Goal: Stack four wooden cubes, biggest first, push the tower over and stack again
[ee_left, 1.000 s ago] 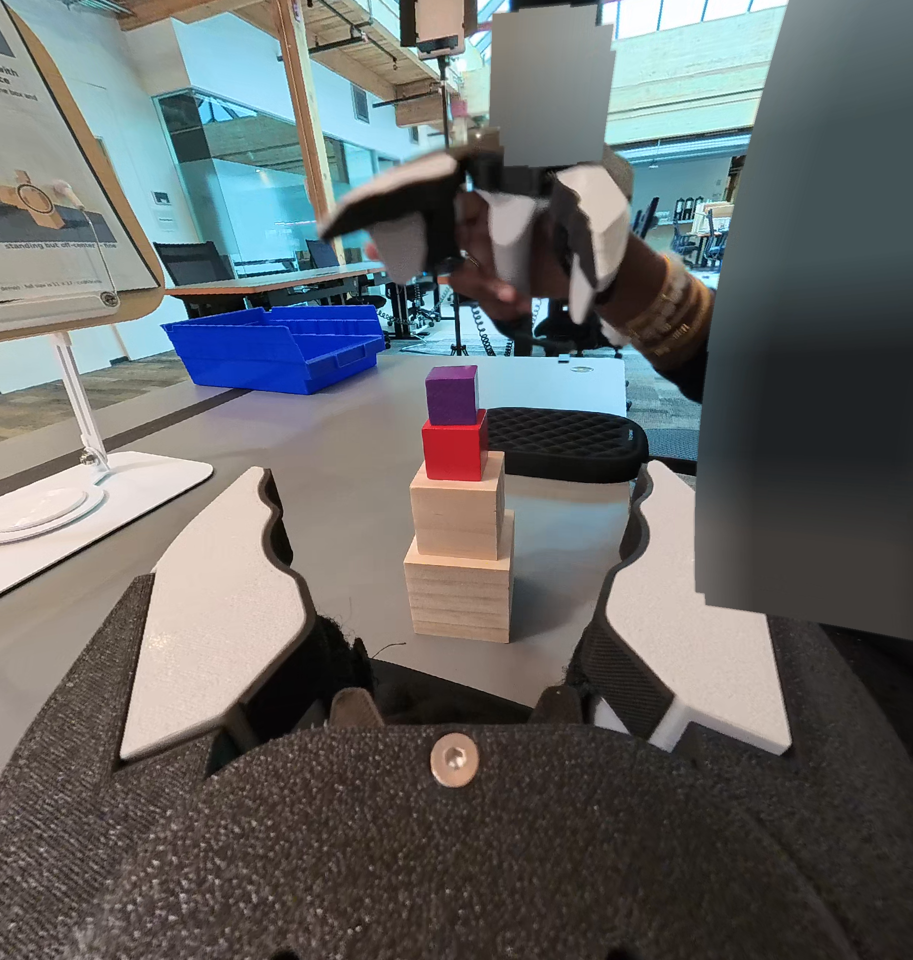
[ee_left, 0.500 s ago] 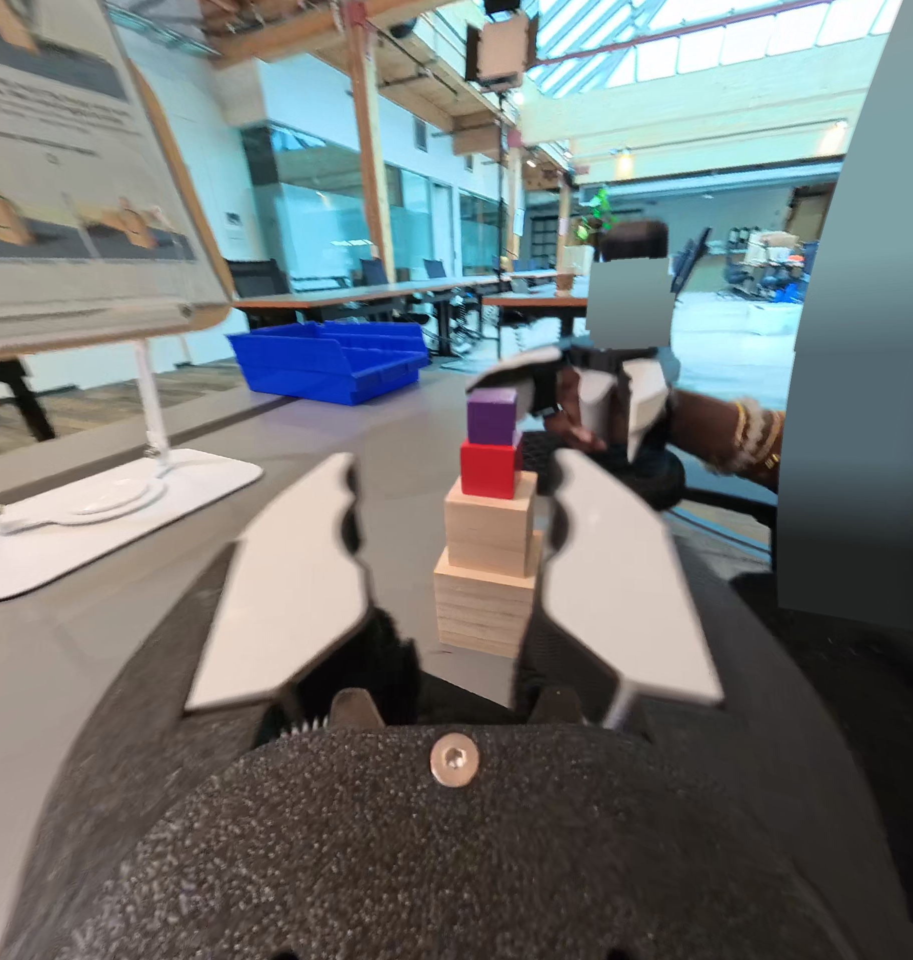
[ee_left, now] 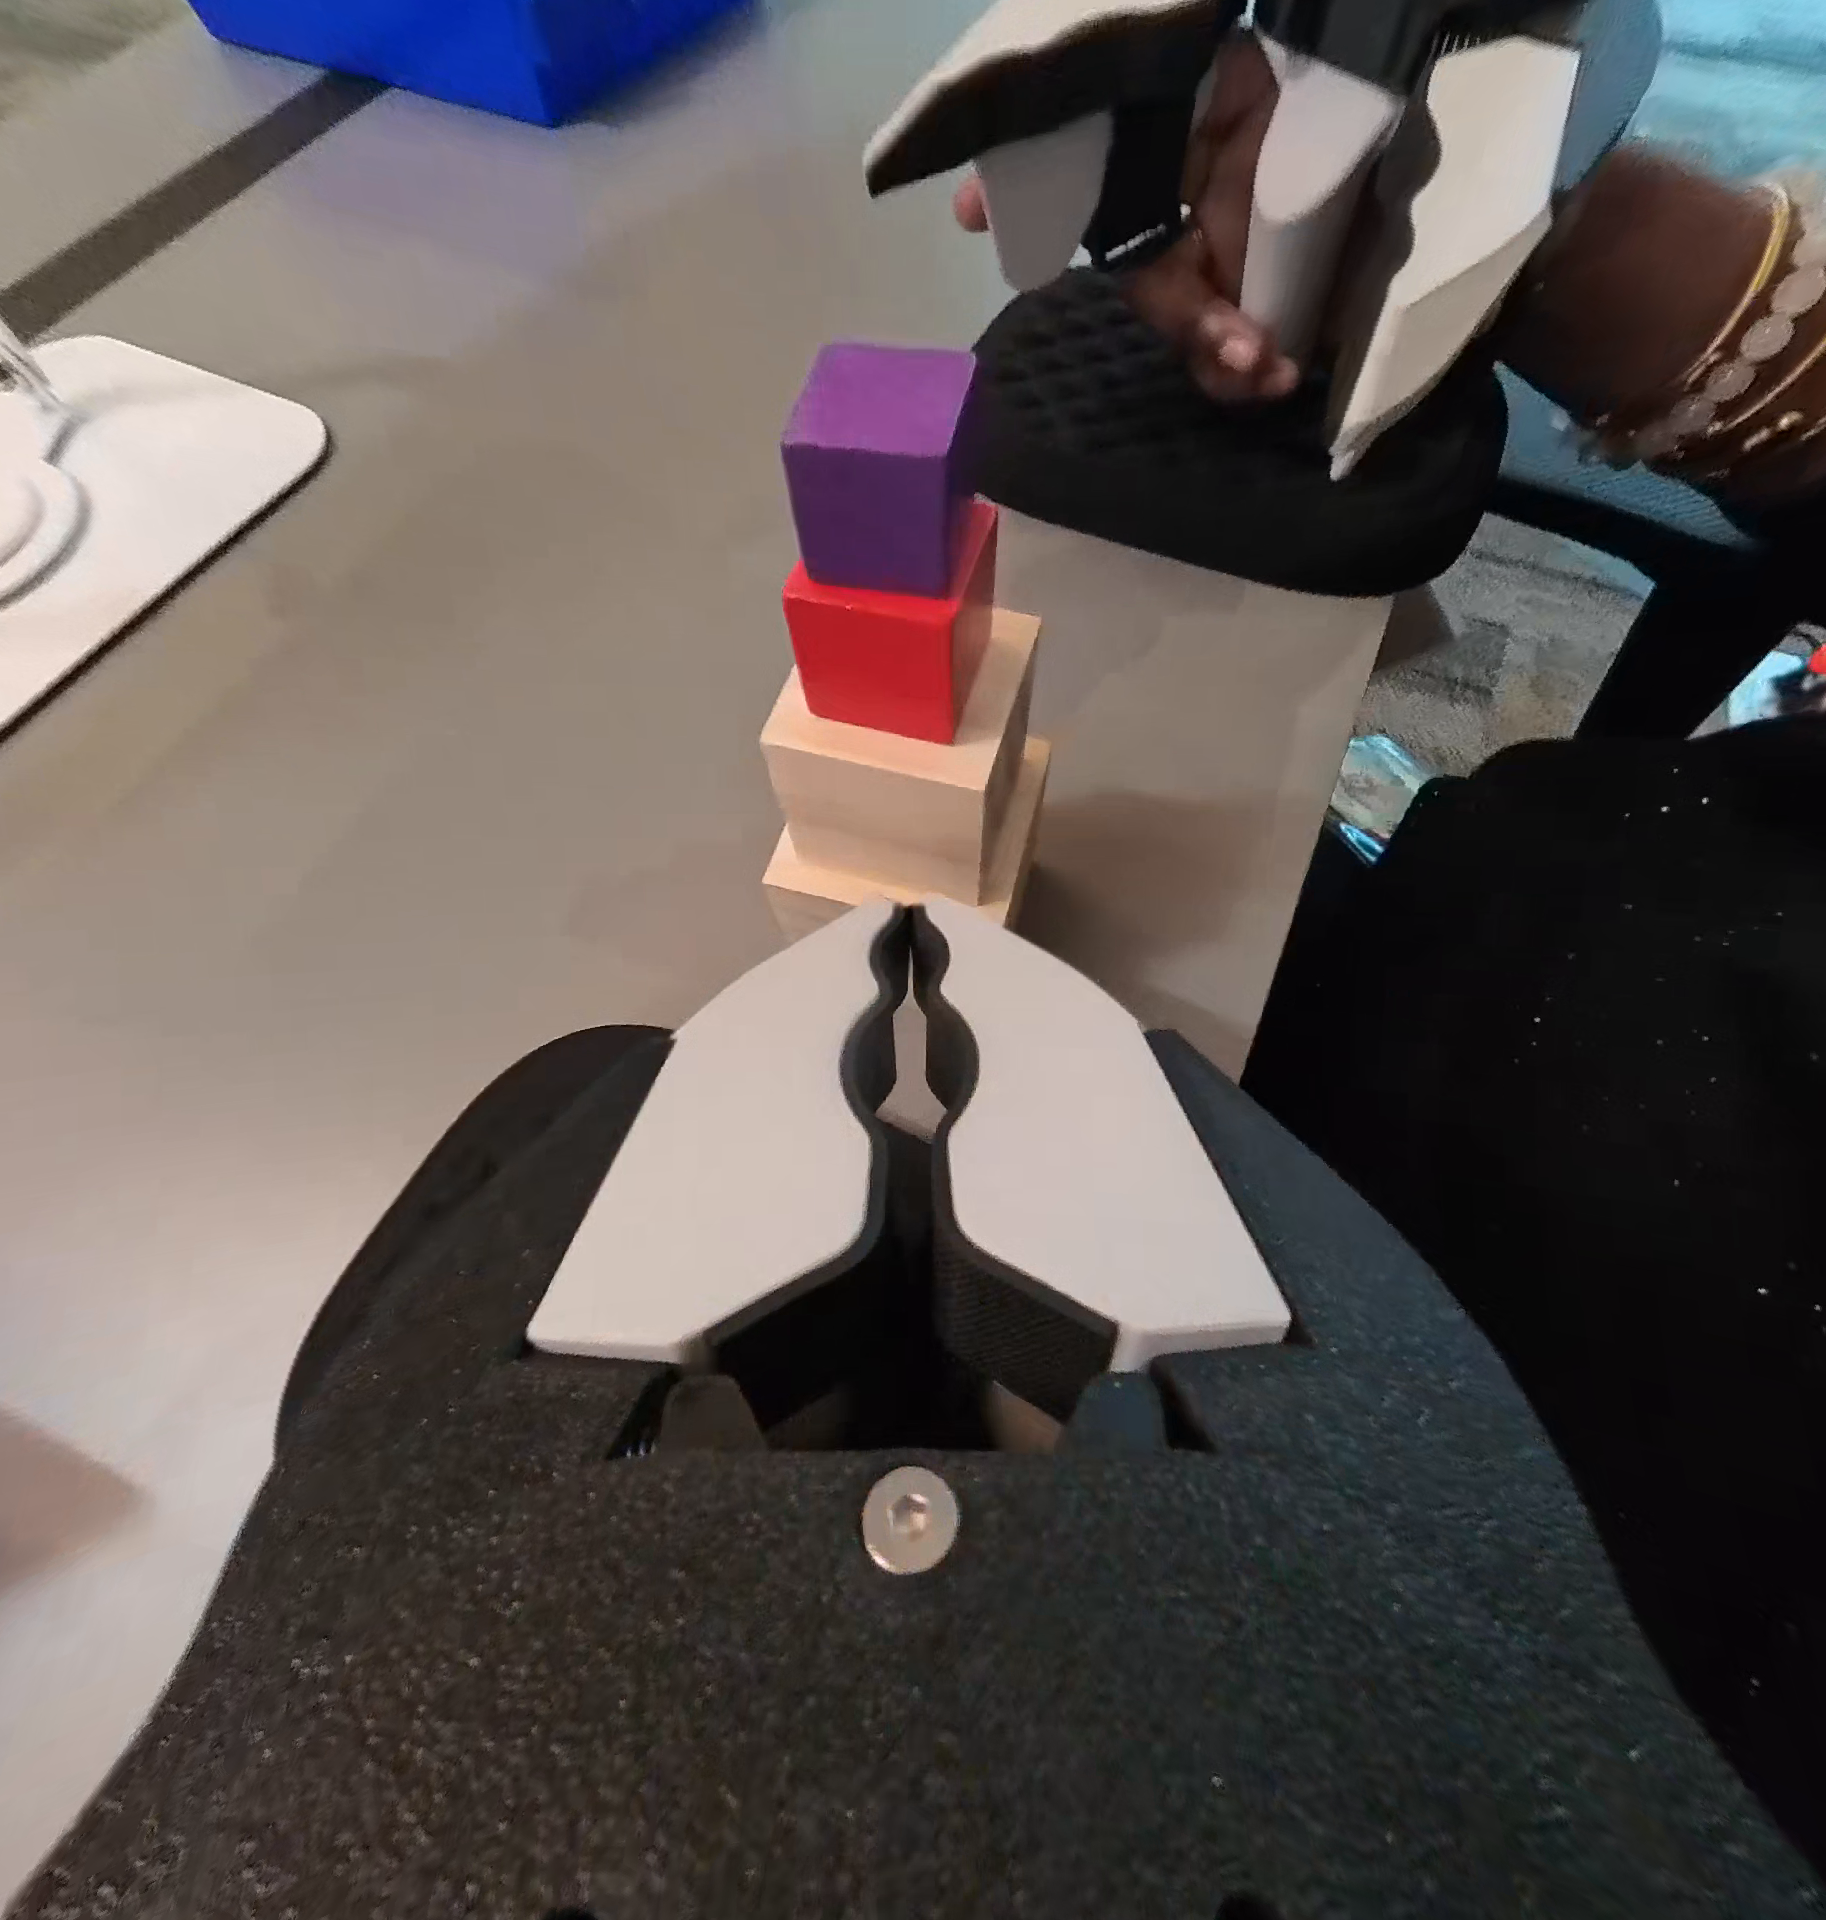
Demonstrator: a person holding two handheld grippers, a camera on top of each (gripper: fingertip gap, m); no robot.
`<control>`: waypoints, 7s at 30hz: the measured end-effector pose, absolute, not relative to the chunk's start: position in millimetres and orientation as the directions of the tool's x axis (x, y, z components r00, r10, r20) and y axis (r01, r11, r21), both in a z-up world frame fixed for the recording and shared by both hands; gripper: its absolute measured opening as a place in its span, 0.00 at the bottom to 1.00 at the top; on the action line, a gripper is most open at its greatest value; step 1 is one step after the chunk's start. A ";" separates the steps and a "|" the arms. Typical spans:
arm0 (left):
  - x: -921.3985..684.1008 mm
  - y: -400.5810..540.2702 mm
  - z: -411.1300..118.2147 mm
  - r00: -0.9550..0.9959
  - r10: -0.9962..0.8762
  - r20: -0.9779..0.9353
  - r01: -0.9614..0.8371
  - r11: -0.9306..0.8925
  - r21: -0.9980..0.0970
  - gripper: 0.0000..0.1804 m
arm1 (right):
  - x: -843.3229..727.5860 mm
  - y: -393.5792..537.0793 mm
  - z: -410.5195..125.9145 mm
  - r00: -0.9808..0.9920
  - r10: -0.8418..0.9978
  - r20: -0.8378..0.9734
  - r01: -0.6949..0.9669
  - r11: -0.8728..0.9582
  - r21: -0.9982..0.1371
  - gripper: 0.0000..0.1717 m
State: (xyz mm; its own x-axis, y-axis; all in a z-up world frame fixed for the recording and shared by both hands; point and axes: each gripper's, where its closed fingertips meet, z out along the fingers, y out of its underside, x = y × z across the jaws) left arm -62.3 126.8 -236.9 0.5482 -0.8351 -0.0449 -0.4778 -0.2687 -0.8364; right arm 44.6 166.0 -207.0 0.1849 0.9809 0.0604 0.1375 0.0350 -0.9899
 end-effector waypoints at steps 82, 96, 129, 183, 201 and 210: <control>-39.1 191.8 -187.4 0.427 -0.898 -0.110 -0.616 -0.199 -0.762 0.32 | 68.3 215.8 -203.5 0.610 0.789 0.079 0.122 0.005 -0.993 0.70; 18.2 281.7 -223.9 0.695 -0.716 -0.060 -0.447 -0.365 -0.817 0.32 | 70.4 218.0 -203.5 0.620 0.782 0.060 0.109 -0.011 -0.994 0.69; 35.8 274.4 -259.7 0.804 -0.594 0.031 -0.308 -0.461 -0.832 0.33 | 70.0 219.0 -204.7 0.633 0.770 0.080 0.127 -0.001 -0.992 0.67; 11.7 269.5 -185.4 0.565 -0.825 -0.018 -0.586 -0.385 -0.713 0.25 | 72.8 221.7 -204.0 0.625 0.780 0.017 0.085 -0.047 -0.995 0.63; 31.5 274.0 -214.3 0.670 -0.743 0.004 -0.598 -0.542 -0.591 0.25 | 72.8 223.6 -205.9 0.640 0.768 0.027 0.102 -0.050 -0.994 0.61; 33.4 269.7 -228.0 0.703 -0.711 -0.010 -0.592 -0.578 -0.561 0.25 | 69.4 221.7 -207.9 0.639 0.766 0.076 0.145 -0.023 -0.989 0.61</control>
